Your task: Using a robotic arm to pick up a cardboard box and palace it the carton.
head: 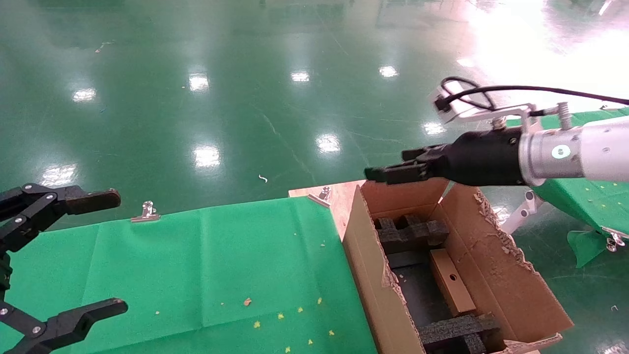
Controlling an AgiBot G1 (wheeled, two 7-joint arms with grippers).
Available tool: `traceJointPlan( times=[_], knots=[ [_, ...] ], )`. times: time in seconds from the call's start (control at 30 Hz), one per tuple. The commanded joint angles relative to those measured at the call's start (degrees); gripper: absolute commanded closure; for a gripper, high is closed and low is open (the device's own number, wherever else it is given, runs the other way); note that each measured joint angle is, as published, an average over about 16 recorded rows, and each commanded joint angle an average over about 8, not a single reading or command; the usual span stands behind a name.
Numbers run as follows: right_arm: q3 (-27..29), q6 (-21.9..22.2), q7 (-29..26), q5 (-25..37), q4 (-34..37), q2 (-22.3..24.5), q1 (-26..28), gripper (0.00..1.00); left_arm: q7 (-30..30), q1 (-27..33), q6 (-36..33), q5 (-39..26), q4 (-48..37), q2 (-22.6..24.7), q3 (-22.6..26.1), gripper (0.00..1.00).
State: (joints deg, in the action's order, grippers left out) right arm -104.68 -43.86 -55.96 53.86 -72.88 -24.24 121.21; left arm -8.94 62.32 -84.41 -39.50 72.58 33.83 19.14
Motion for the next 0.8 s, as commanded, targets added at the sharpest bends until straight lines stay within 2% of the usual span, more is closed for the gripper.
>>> traceJointPlan(
  times=[0.03,0.7,0.8],
  knots=[
    [2.79,-1.32,1.42,-0.42,-0.11,-0.29,-1.81,0.00,0.00,0.00,0.00,0.00,0.00,0.00,0.00,0.00],
    [35.29,-16.66,17.99,-4.80,-0.33,-4.26,-23.70,0.00,0.01,0.01,0.00,0.02,-0.01,-0.01,0.02,0.00],
    [37.73,-17.81,19.24,-5.13,-0.35,-4.55,-25.35,0.00,0.01,0.01,0.00,0.02,-0.01,-0.01,0.02,0.00]
  ],
)
